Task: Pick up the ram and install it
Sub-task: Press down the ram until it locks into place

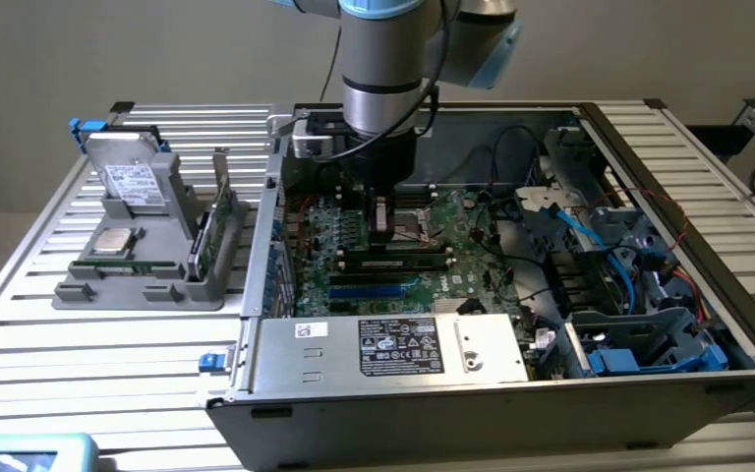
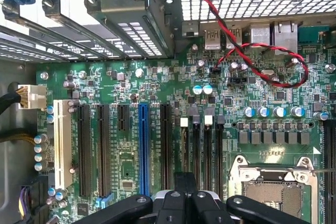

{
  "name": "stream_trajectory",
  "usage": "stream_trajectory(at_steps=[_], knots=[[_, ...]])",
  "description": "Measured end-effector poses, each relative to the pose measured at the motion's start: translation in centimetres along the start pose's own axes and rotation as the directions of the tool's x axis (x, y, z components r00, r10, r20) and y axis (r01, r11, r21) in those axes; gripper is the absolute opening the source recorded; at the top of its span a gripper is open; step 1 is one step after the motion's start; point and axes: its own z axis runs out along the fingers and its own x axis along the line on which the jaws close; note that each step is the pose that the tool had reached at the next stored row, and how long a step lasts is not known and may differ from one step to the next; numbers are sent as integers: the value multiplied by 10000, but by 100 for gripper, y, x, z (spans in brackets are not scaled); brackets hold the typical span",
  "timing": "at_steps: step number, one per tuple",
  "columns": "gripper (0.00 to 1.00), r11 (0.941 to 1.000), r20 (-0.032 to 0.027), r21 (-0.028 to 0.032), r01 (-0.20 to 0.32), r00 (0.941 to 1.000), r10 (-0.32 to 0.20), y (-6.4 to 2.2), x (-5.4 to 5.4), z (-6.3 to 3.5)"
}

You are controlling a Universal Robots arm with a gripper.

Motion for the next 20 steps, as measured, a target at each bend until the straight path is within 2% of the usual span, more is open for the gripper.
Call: stream_trajectory(at_steps=[14,20], knots=[[11,10000,29,1,-1,10000,1,14,-2,20],[11,10000,24,-2,0,10000,0,14,1,31]])
